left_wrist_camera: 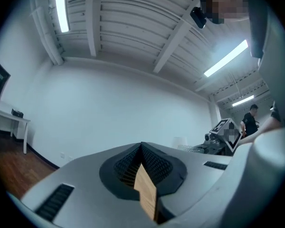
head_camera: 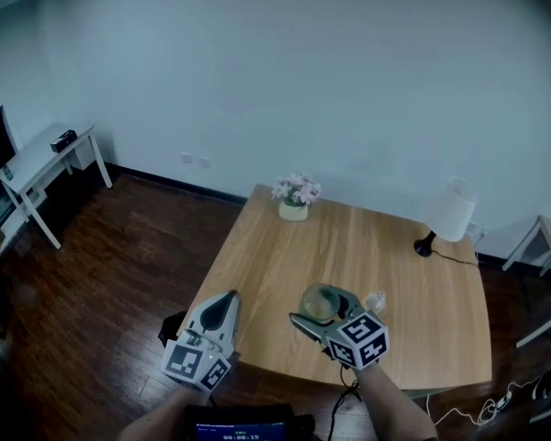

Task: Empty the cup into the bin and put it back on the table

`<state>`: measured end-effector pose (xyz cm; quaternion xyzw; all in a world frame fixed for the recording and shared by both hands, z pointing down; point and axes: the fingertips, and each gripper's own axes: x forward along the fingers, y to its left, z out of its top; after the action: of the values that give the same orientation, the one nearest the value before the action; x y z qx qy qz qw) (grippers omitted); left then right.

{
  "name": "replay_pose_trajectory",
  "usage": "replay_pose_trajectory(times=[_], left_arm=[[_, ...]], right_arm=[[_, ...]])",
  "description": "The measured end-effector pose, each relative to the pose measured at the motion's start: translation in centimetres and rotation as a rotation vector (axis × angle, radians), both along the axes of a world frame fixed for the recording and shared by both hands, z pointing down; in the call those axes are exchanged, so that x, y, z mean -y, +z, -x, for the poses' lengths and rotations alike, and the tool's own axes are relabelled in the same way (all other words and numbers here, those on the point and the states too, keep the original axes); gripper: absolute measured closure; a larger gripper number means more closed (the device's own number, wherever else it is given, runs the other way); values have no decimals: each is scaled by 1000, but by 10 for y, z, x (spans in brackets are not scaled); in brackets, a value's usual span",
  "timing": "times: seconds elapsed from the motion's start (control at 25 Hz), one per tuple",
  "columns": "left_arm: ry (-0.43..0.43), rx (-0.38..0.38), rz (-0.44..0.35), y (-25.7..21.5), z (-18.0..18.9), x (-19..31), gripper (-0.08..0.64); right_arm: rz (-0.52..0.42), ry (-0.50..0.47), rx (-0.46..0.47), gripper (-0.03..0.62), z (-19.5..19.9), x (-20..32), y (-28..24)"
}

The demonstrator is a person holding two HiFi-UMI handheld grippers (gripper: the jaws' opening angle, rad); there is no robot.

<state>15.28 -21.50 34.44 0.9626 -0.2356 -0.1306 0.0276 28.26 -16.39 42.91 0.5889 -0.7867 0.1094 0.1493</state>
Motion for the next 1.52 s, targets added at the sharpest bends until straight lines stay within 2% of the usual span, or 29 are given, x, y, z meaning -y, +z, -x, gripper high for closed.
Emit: replay_pose_trajectory(times=[0.24,0.52,0.76,1.0,1.32,1.52], left_arm=[[-24,5,-39,-13,15,2,568],[-97,8,-76,-24,40,10,568],[-136,12,-90,-28,58,5,568],[-244,47,-91,-28,87,7,568],[-400,97,-93,-24,134,-1,568],[-482,86,-90,-26,171,8,568]], right_arm=[[-23,-38,-4,199,16,3,-37],[15,-173,-53,201,44,20,-52],[9,-261,-51,199,73,37,-62],[-6,-382,-18,199,104,58,-70],[11,-524,-25,199,141,76,-70],[28,-576,-24,199,170,87,-73]])
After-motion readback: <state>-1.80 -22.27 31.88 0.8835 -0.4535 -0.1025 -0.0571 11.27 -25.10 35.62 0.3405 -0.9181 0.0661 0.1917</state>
